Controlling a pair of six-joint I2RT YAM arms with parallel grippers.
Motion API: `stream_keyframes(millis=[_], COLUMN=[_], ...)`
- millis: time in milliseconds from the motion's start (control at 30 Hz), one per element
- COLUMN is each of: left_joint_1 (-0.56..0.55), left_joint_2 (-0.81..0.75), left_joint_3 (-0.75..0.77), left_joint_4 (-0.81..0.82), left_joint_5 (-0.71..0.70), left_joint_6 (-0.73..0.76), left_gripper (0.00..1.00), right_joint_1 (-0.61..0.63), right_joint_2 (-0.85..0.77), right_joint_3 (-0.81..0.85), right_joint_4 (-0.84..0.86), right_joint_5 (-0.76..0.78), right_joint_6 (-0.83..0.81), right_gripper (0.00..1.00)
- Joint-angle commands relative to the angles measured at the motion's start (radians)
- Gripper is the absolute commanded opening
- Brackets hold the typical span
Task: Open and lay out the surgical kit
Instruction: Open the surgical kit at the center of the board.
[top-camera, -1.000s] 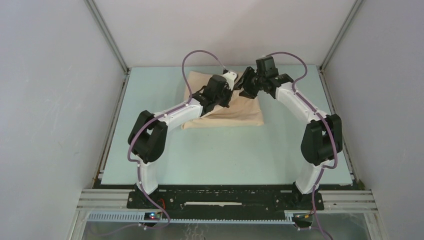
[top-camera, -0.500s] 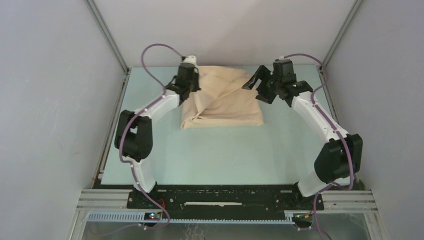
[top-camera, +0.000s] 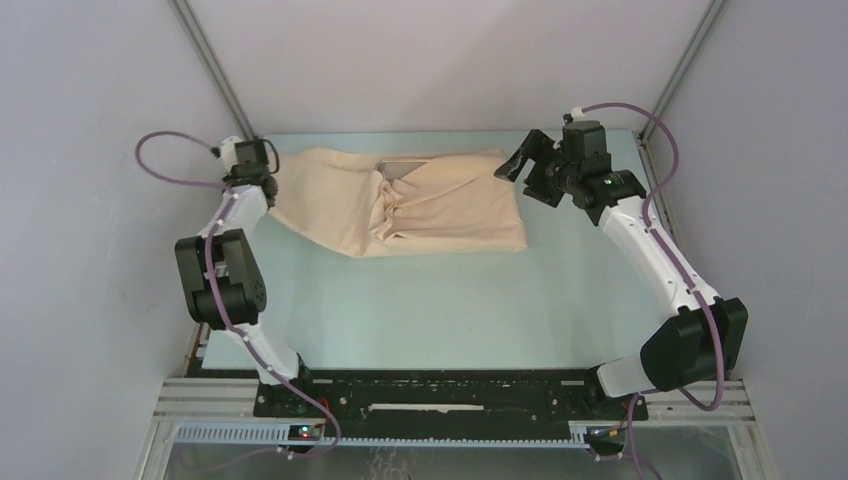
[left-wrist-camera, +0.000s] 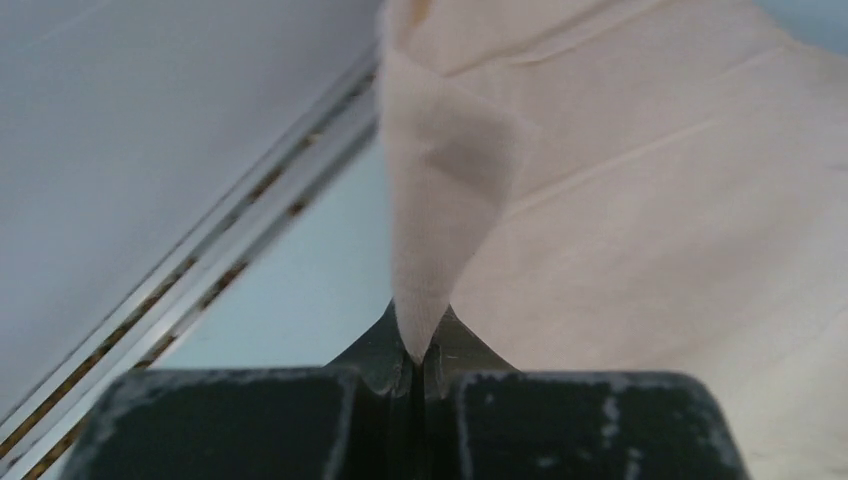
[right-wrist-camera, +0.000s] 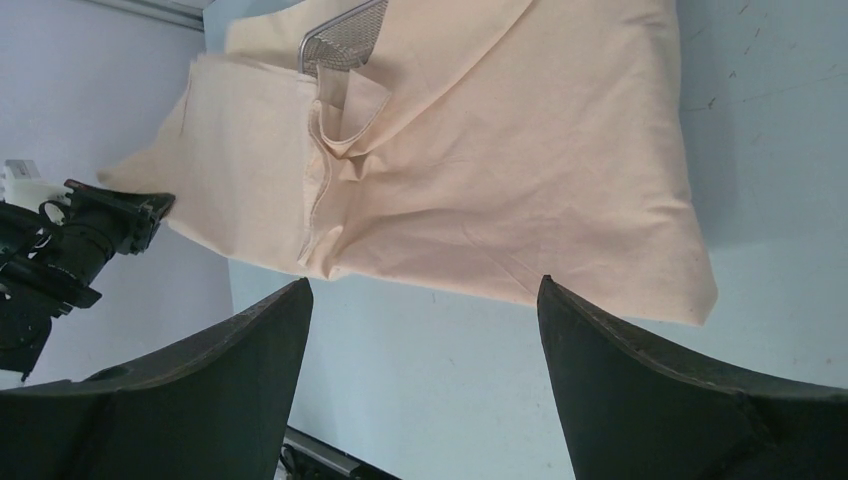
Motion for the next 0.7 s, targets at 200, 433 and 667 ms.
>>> stream_keyframes(millis=[200,433,667], left_joint_1=[0.171,0.176,0.167], left_joint_2=[0.043,0.052,-0.015], left_joint_3=[0.000,0.036,0.075], left_joint_4=[-0.171,-0.215,-0.236], left_joint_5=[-0.011,0.024,0.038], left_joint_6=[-0.144,-0.150,-0.139], left_gripper=[0.11,0.47,0.86], right_joint_1=[0.005,0.031,0.090], right_joint_2=[-0.037,0.002,0.074], right_joint_3=[-0.013,-0.013,0.010], right_joint_4=[-0.005,0.005,0.023], right_joint_5=[-0.003,0.009,0.018], right_joint_6=[-0.067,-0.089,-0.140], right_gripper=[0.91,0.91,0.92])
